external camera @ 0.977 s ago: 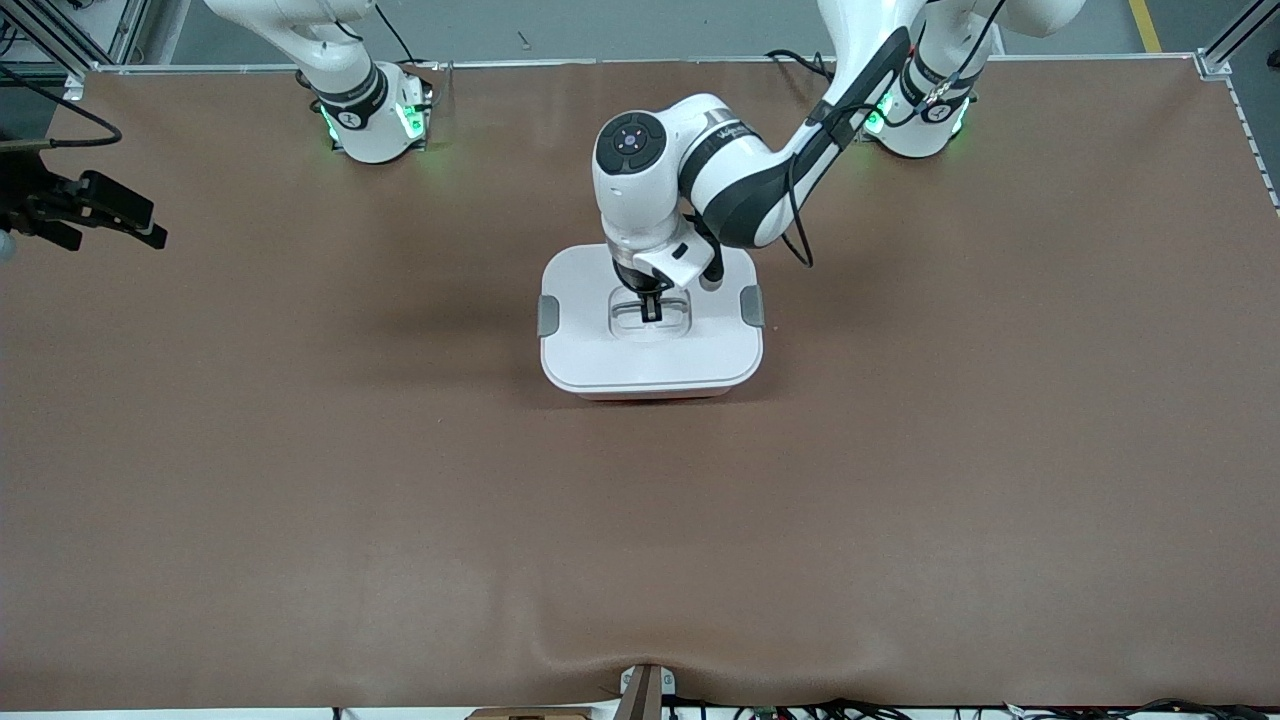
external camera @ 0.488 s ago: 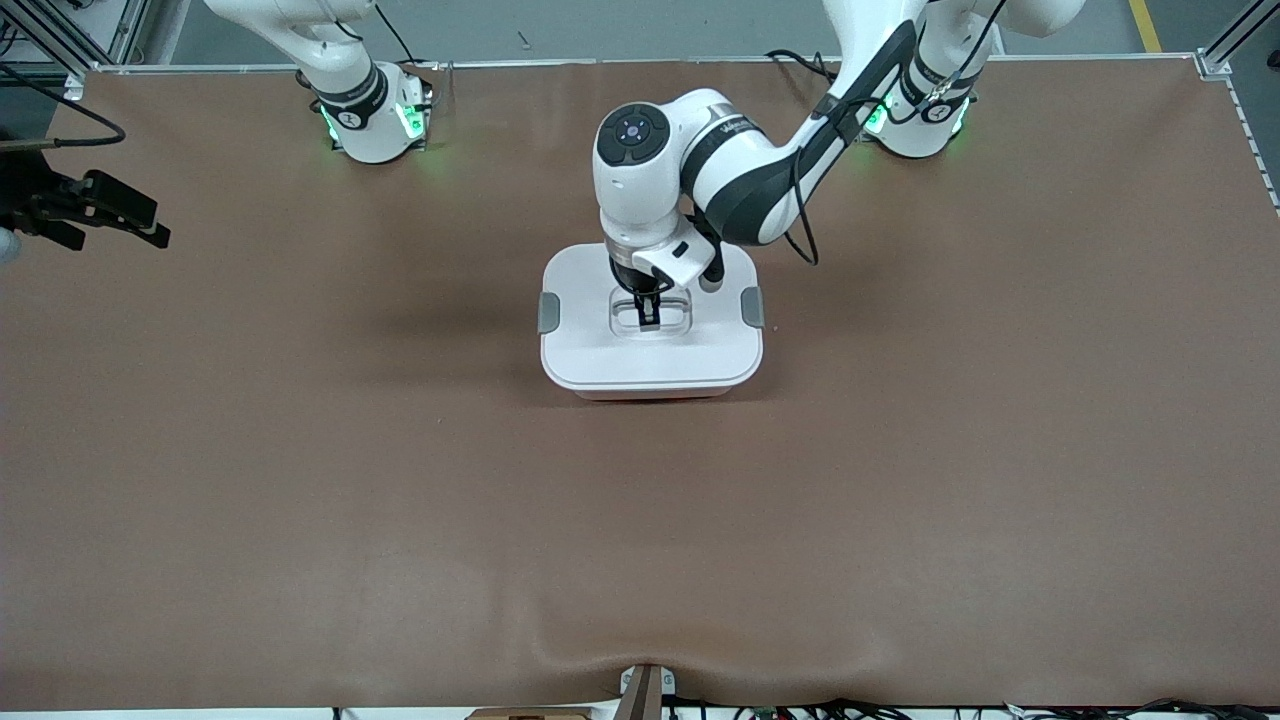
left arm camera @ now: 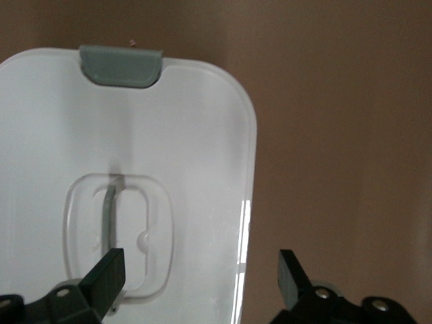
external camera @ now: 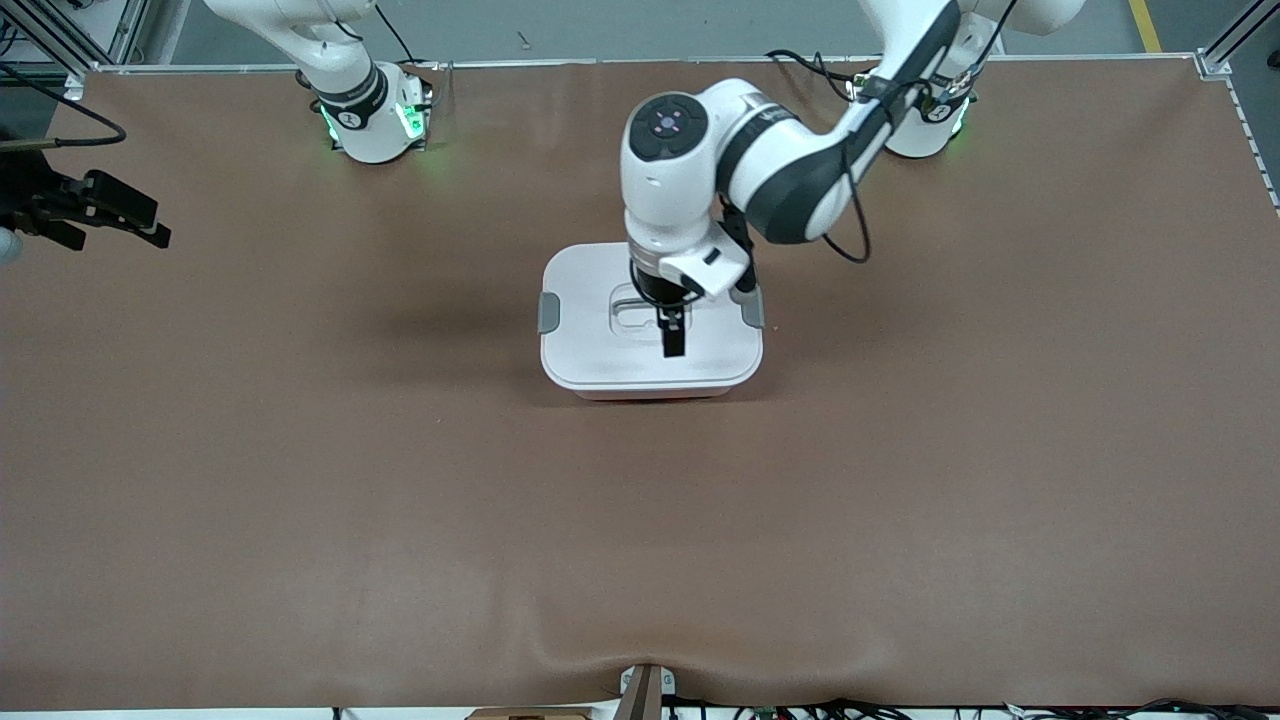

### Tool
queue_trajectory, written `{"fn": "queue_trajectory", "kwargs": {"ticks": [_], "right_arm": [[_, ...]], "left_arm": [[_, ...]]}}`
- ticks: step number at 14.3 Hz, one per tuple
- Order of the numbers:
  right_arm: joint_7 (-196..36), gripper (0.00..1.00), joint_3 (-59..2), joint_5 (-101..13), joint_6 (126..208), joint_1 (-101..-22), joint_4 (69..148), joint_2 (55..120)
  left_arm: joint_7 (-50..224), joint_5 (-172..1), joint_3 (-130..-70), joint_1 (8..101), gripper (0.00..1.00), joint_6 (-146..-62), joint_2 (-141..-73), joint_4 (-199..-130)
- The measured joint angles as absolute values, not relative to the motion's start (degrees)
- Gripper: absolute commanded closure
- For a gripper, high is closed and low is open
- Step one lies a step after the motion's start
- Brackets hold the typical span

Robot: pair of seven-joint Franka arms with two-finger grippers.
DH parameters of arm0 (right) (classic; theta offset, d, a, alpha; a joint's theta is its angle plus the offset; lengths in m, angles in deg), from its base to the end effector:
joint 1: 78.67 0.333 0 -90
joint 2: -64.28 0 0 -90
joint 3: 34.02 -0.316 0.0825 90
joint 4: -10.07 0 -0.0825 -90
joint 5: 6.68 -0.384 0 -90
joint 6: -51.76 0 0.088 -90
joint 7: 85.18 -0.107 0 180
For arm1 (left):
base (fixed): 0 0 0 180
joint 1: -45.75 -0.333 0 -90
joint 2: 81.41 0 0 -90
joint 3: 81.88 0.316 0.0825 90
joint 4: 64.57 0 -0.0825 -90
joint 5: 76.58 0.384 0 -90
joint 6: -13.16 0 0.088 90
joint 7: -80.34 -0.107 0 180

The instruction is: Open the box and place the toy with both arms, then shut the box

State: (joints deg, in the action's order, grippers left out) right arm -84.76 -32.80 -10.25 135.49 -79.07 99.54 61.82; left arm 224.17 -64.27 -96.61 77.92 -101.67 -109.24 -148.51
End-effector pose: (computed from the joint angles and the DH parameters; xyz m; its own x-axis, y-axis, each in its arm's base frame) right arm 0.5297 -0.0080 0.6430 0.9983 -0.0140 -0.0565 -0.0176 -0.9978 -0.0635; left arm 0.5094 -0.4817 0.4147 -0.0697 0.9975 -0.0069 0.9919 0.0700 0.1062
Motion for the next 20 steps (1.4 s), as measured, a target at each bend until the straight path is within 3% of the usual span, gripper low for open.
{"fn": "queue_trajectory", "kwargs": {"ticks": [20], "right_arm": [[-84.76, 0.0, -32.84, -10.25, 135.37, -79.03, 99.54, 61.82]], "left_arm": [[171.71, -64.27, -96.54, 56.67, 0.0, -101.28, -104.54, -147.73]]}}
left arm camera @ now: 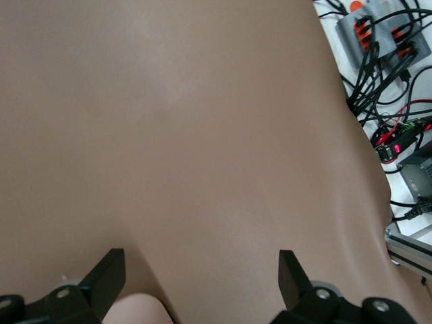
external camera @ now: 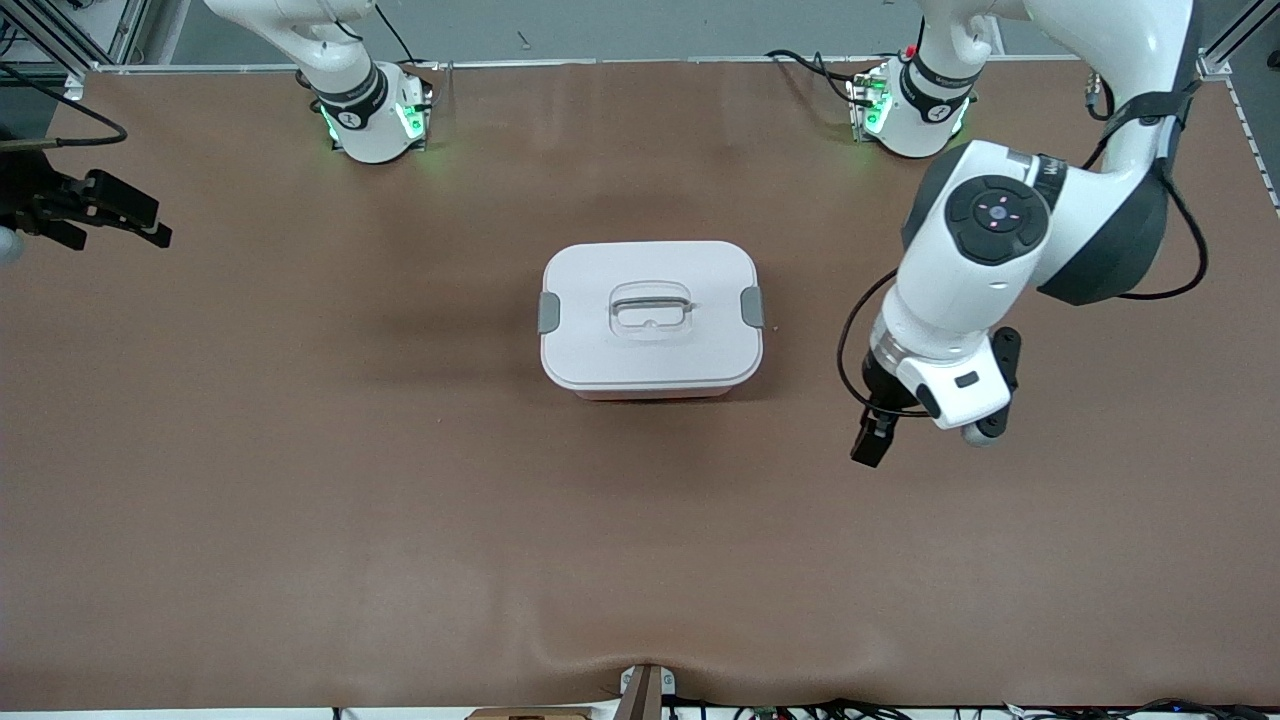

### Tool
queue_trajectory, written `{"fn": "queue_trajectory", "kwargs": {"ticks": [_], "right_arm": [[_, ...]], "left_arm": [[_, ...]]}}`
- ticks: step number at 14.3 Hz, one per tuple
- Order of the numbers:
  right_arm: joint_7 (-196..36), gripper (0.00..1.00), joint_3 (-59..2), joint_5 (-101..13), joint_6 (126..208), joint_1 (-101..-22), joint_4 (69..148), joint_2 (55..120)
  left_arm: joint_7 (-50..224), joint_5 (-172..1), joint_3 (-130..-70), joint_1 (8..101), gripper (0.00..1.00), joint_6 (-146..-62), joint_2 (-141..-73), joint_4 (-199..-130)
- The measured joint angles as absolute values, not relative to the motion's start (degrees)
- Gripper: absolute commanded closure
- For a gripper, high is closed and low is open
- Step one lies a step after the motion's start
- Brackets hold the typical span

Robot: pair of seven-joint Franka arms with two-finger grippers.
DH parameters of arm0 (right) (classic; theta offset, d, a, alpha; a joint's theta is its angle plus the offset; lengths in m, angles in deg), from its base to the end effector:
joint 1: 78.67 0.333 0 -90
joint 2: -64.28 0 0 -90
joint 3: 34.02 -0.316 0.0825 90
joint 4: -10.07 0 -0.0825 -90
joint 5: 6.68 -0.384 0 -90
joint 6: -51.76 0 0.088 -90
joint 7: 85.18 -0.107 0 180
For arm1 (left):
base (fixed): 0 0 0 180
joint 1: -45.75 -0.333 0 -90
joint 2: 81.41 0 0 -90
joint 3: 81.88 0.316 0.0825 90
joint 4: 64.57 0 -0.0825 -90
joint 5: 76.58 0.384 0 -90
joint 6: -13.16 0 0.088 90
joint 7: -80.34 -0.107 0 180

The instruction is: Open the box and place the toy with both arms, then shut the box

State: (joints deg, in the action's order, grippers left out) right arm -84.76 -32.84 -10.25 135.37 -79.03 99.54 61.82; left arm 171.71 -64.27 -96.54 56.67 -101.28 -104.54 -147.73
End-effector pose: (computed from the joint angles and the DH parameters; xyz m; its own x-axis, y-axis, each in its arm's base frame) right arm 0.5295 -0.0073 0.6429 0.9982 -0.0125 -0.0586 -0.0162 -0.9978 -0.0635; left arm 0.6420 -0.2617 0.4768 0.4422 0.8909 0.1035 0.8777 -0.4536 0.1549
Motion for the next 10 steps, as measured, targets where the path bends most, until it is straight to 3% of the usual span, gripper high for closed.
{"fn": "queue_trajectory", "kwargs": {"ticks": [10], "right_arm": [[-84.76, 0.0, -32.69, -10.24, 135.35, -79.08, 99.54, 61.82]], "left_arm": [[148.99, -64.29, -97.73, 48.97, 0.0, -100.02, -104.09, -147.65]]}}
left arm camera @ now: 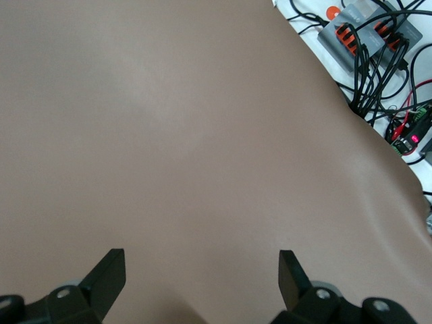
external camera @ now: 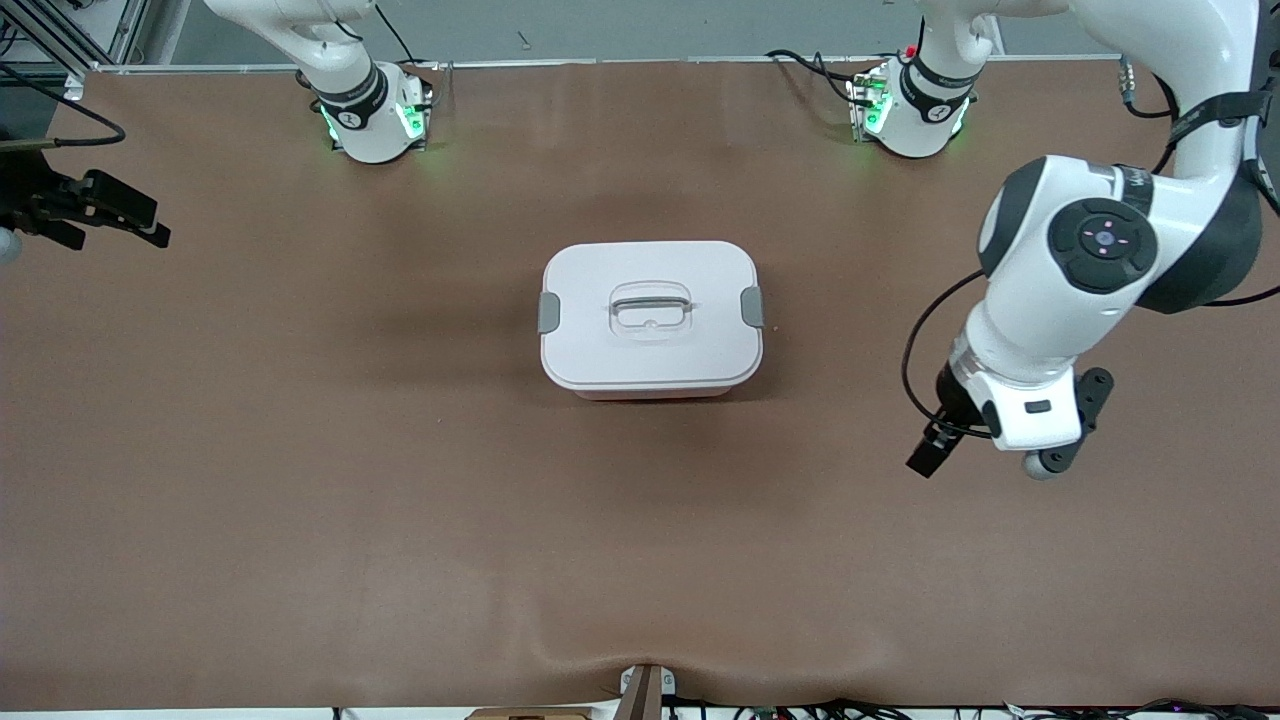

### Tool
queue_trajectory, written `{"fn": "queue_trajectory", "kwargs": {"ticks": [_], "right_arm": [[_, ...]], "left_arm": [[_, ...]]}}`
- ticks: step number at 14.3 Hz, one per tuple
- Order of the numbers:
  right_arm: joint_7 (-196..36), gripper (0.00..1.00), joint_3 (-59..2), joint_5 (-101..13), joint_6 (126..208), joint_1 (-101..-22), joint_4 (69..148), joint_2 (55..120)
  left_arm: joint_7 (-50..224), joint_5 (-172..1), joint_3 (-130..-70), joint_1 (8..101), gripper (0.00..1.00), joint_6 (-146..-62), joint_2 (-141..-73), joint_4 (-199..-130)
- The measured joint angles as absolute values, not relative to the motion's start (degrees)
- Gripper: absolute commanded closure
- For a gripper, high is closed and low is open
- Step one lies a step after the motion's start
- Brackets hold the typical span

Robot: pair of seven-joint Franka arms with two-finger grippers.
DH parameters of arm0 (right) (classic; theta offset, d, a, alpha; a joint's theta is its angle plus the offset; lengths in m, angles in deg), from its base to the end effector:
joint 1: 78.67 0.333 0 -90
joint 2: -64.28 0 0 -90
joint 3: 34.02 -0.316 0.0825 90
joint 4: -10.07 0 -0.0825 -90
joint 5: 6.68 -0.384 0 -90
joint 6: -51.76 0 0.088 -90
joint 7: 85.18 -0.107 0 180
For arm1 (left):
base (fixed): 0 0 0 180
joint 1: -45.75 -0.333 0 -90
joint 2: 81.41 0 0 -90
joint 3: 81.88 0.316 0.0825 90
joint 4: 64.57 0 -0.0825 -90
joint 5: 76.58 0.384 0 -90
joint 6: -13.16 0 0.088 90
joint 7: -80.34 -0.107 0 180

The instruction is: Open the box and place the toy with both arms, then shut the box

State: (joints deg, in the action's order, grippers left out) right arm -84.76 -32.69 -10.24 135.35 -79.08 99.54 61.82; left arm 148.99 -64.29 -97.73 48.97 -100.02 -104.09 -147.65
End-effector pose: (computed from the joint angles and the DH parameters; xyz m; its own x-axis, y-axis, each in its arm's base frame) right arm 0.5295 -0.0092 0.6428 0.9981 -0.0160 -0.0590 -0.0197 -0.9978 -0.0634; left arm 0.6651 -0.1839 0.4816 0.6675 0.7301 0.1463 0.7251 -0.6820 0.0953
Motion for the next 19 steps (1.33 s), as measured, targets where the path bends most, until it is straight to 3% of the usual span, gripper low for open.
{"fn": "queue_trajectory", "kwargs": {"ticks": [3, 11, 14, 19], "right_arm": [[-84.76, 0.0, -32.77, -10.24, 135.32, -79.05, 99.54, 61.82], [-84.76, 0.0, -32.73, -10.23, 135.3, -79.06, 99.54, 61.82], [-84.76, 0.0, -32.76, -10.23, 135.29, -79.04, 99.54, 61.82], [-84.76, 0.0, -32.76, -10.23, 135.29, -79.04, 99.54, 61.82]], "left_arm": [[139.48, -64.63, -101.79, 42.3, 0.0, -99.8, -103.56, -147.03], [124.76, -69.65, -101.66, 37.79, 0.0, -90.53, -98.58, -146.59], [121.3, -72.37, -99.44, 38.24, 0.0, -86.38, -95.64, -146.38], [110.48, -79.32, -89.8, 43.29, 0.0, -81.46, -91.59, -146.34]]}}
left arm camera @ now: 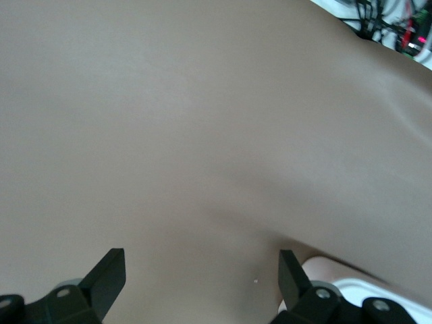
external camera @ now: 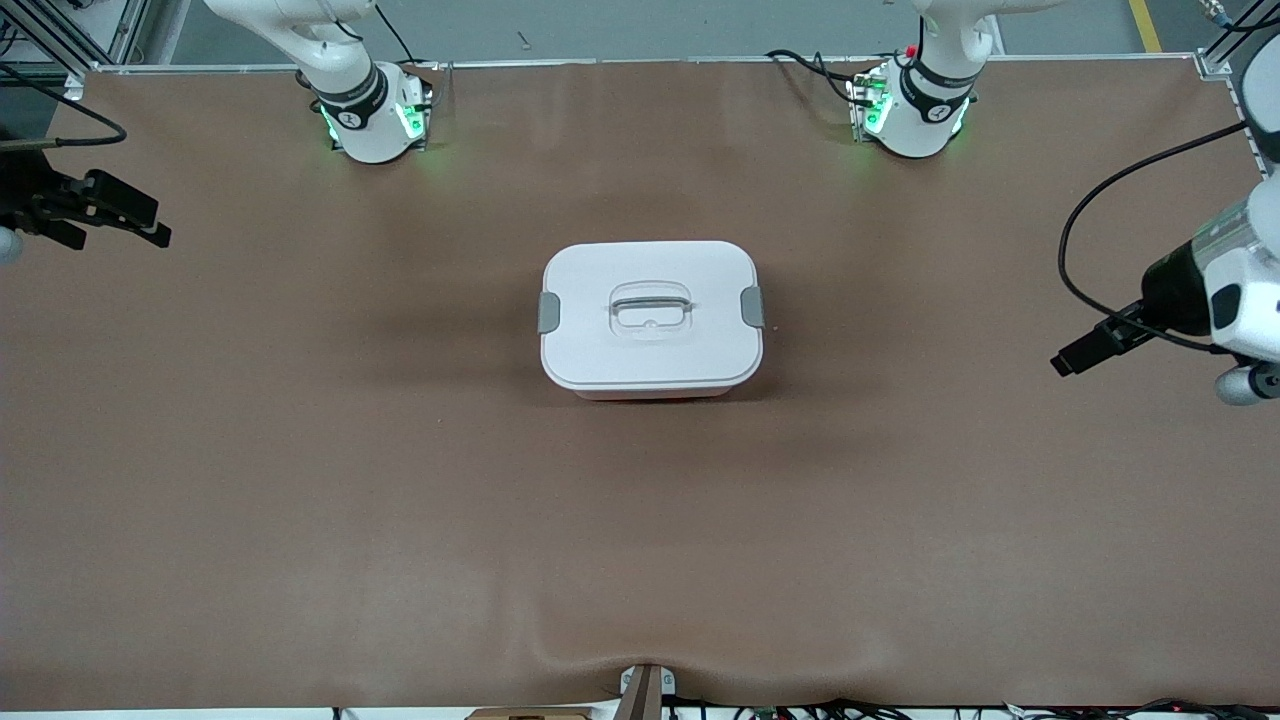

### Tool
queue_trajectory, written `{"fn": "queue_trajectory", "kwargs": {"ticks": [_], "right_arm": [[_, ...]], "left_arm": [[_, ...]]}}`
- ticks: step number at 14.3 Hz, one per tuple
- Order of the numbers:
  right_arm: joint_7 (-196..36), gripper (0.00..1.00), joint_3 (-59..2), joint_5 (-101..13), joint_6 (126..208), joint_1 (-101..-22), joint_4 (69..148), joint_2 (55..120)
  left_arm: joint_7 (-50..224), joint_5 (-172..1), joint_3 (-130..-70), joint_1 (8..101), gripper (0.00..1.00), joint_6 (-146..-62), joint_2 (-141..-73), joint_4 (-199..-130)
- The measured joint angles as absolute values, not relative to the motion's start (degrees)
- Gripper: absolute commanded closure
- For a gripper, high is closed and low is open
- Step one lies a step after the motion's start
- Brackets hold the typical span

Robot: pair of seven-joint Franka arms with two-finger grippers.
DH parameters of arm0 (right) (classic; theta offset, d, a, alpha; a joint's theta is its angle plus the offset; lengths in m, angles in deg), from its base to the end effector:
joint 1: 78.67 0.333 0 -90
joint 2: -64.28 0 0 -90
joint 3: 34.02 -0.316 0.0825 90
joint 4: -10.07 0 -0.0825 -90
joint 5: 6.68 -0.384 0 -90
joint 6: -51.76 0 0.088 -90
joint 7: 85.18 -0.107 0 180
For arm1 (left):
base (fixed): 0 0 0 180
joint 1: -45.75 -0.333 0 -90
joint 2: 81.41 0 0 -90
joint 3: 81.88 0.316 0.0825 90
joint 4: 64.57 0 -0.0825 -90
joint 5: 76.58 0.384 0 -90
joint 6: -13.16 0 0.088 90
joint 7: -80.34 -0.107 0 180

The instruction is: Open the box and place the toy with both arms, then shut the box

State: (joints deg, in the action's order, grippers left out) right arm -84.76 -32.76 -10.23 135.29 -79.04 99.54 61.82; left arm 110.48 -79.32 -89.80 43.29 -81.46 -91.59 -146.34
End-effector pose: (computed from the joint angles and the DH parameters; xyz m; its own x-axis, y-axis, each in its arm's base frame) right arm 0.5294 -0.0081 0.6427 0.9981 -0.0140 -0.0600 -0.0178 -0.9978 -0.0632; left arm 0.6136 -0.0556 0.5972 0.9063 0.4227 0.0053 0.4207 -0.9031 0.0865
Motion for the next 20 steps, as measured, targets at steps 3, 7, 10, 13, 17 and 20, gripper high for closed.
{"fn": "queue_trajectory", "kwargs": {"ticks": [3, 7, 10, 13, 17, 20], "right_arm": [[-84.76, 0.0, -32.75, -10.23, 135.29, -79.05, 99.54, 61.82], [-84.76, 0.0, -32.75, -10.23, 135.29, -79.05, 99.54, 61.82], [-84.76, 0.0, -32.76, -10.23, 135.29, -79.05, 99.54, 61.82], [-84.76, 0.0, -32.76, -10.23, 135.28, -79.04, 99.54, 61.82], [-84.76, 0.0, -32.76, -10.23, 135.26, -79.04, 99.54, 61.82], [-84.76, 0.0, -32.76, -10.23, 135.25, -79.04, 99.54, 61.82]], "left_arm": [[104.83, -79.94, -87.52, 44.17, 0.0, -78.46, -89.6, -146.31], [101.47, -79.94, -87.42, 44.54, 0.0, -73.0, -85.7, -146.23], [96.95, -79.84, -86.89, 44.55, 0.0, -70.75, -82.73, -146.21], [94.14, -79.73, -85.5, 44.54, 0.0, -69.2, -80.93, -146.22], [83.74, -79.73, -83.8, 44.52, 0.0, -68.67, -80.29, -146.37], [82.81, -79.28, -83.48, 44.65, 0.0, -68.63, -80.31, -147.24]]}}
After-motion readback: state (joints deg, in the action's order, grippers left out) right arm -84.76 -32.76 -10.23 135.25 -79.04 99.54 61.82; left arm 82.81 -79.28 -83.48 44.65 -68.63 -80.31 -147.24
